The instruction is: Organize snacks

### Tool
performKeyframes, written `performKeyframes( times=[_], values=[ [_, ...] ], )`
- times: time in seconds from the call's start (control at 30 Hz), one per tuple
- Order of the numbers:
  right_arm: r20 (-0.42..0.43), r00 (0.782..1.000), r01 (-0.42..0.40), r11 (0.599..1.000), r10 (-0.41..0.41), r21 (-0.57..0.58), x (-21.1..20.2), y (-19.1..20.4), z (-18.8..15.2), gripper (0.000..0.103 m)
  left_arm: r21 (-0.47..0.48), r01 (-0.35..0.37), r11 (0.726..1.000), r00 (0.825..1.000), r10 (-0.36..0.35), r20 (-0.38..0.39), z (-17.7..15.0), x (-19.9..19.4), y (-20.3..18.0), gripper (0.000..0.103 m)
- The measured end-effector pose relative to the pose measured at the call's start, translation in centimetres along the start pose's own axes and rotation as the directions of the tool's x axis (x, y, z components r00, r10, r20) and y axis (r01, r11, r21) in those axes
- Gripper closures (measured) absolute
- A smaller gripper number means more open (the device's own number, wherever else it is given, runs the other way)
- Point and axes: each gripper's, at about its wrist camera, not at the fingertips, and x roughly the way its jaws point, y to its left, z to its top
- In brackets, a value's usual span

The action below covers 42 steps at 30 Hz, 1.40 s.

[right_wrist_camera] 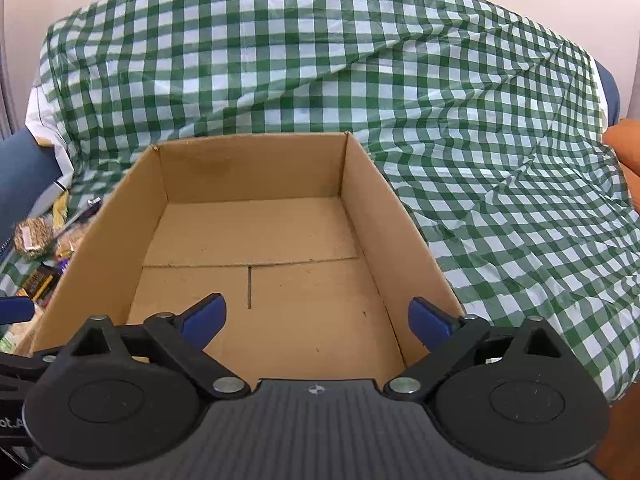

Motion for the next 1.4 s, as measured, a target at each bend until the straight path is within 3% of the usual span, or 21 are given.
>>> performKeyframes(
  times=[0.13, 0.3, 0.4, 0.47, 0.6, 0.77, 0.87, 0.93, 1.07, 1.23, 1.4],
  values=[
    [0.026, 1.000, -0.008, 1.000, 0.008, -0.008, -0.2, 0.5, -0.2, 0.011, 0.005, -0.006, 1.000, 1.000, 0.006, 0.019, 0.0, -0.3, -0.1, 0.004],
    [0.055, 0.998, -0.017, 1.000, 0.017, -0.009, -0.5, 0.6, -0.3, 0.023, 0.030, -0.027, 0.999, 0.998, 0.025, 0.063, 0.3, -1.0, 0.2, 0.052],
    [0.086, 0.996, -0.028, 1.000, 0.027, 0.008, -0.9, 1.1, 0.0, 0.034, -0.001, -0.022, 1.000, 0.997, 0.022, 0.071, 0.3, -1.6, 1.5, 0.061],
    [0.115, 0.993, -0.031, 1.000, 0.031, -0.001, -1.1, 1.8, 0.1, 0.040, -0.019, -0.032, 0.999, 0.996, 0.033, 0.079, 0.4, -2.1, 2.5, 0.062],
    [0.120, 0.990, -0.069, 0.997, 0.071, -0.018, -1.0, 3.7, 0.1, 0.041, -0.055, -0.070, 0.996, 0.995, 0.074, 0.065, 0.7, -2.8, 4.9, 0.062],
    [0.135, 0.983, -0.116, 0.990, 0.125, -0.075, -1.1, 7.3, 0.5, 0.040, -0.070, -0.065, 0.995, 0.998, 0.064, -0.021, 1.2, -3.3, 9.4, 0.061],
    [0.133, 0.975, -0.165, 0.979, 0.180, -0.119, -1.0, 9.5, 0.6, 0.040, 0.002, -0.167, 0.986, 0.985, 0.167, -0.048, 0.7, -2.6, 11.7, 0.060],
    [0.130, 0.969, -0.190, 0.971, 0.209, -0.144, -0.9, 11.0, 0.6, 0.039, -0.018, -0.210, 0.978, 0.973, 0.207, -0.101, 0.2, -1.7, 13.7, 0.060],
    [0.116, 0.958, -0.235, 0.951, 0.261, -0.200, -0.8, 13.8, 0.4, 0.039, -0.075, -0.256, 0.964, 0.954, 0.239, -0.179, -1.8, 0.0, 16.8, 0.041],
    [0.108, 0.961, -0.224, 0.945, 0.254, -0.238, -0.1, 16.3, 0.1, 0.035, -0.101, -0.226, 0.969, 0.957, 0.201, -0.211, -3.8, 0.9, 18.1, 0.034],
    [0.082, 0.952, -0.265, 0.928, 0.295, -0.262, 0.8, 18.1, 0.0, 0.035, -0.077, -0.215, 0.974, 0.946, 0.188, -0.266, -5.4, 2.7, 18.2, 0.036]
  ],
)
